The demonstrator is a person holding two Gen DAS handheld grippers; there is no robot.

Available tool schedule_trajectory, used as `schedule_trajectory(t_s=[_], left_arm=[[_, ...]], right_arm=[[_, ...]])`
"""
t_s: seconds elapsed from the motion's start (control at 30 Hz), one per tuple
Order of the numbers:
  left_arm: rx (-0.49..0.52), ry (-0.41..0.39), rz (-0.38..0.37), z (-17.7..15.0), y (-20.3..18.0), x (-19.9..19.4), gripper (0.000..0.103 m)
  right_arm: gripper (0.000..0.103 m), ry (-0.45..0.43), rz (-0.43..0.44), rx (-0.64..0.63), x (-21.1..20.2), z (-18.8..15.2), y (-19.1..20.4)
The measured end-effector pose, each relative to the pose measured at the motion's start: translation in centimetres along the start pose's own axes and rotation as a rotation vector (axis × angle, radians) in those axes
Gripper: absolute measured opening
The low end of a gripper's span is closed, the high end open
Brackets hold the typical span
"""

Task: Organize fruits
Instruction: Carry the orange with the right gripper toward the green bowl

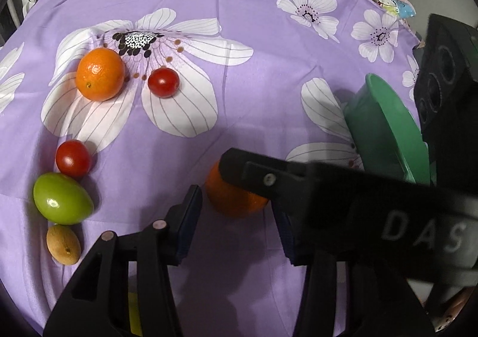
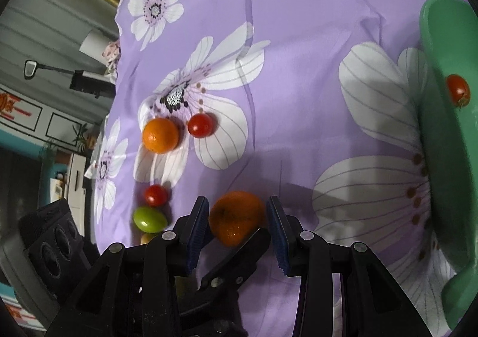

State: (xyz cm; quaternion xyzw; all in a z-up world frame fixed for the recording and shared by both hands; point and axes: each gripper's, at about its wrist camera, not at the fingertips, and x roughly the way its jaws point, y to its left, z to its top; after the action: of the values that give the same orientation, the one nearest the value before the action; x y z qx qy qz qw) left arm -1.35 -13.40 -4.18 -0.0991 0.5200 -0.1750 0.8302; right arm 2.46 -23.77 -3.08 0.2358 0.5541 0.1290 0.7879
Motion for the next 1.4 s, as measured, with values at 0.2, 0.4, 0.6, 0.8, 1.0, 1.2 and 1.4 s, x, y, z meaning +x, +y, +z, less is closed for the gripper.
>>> schedule_trajectory(t_s=[0.2, 0.4, 0.6, 0.8, 1.0, 1.2, 1.4], left_arm=[[-0.005, -0.004, 0.002, 0.0, 0.1, 0.1, 0.046], [-0.003, -0.006, 0.009, 0.0, 0.1, 0.1, 0.044], [-0.023, -0.011, 0.006, -0.1, 0.4, 0.0, 0.043], [-0.052, -0.014, -0.014, 0.0, 0.8, -0.2, 0.042], [-0.054, -0.022, -0.012, -0.1, 0.8, -0.4, 0.043], [-0.021, -0.101, -0.004, 0.1, 0.3, -1.8, 0.042], [0.011, -0.193, 0.009, 0.2, -0.2, -3.1, 0.042]], right_arm=[[0.042, -0.003, -0.011, -0.011, 0.3, -0.2, 0.1], [0.042, 0.012, -0.001, 0.006, 0.7, 0.0, -0.1], [0.044, 0.023, 0.015, 0.011, 1.2, -0.1, -0.2], [0.045, 0.017, 0.017, -0.006, 1.2, -0.2, 0.1], [0.045, -0.003, 0.013, 0.002, 1.1, -0.3, 0.2], [0.045, -0.064, 0.033, -0.041, 0.1, -0.4, 1.3], [0.045, -0.148, 0.063, -0.096, -1.3, -0.4, 2.4]])
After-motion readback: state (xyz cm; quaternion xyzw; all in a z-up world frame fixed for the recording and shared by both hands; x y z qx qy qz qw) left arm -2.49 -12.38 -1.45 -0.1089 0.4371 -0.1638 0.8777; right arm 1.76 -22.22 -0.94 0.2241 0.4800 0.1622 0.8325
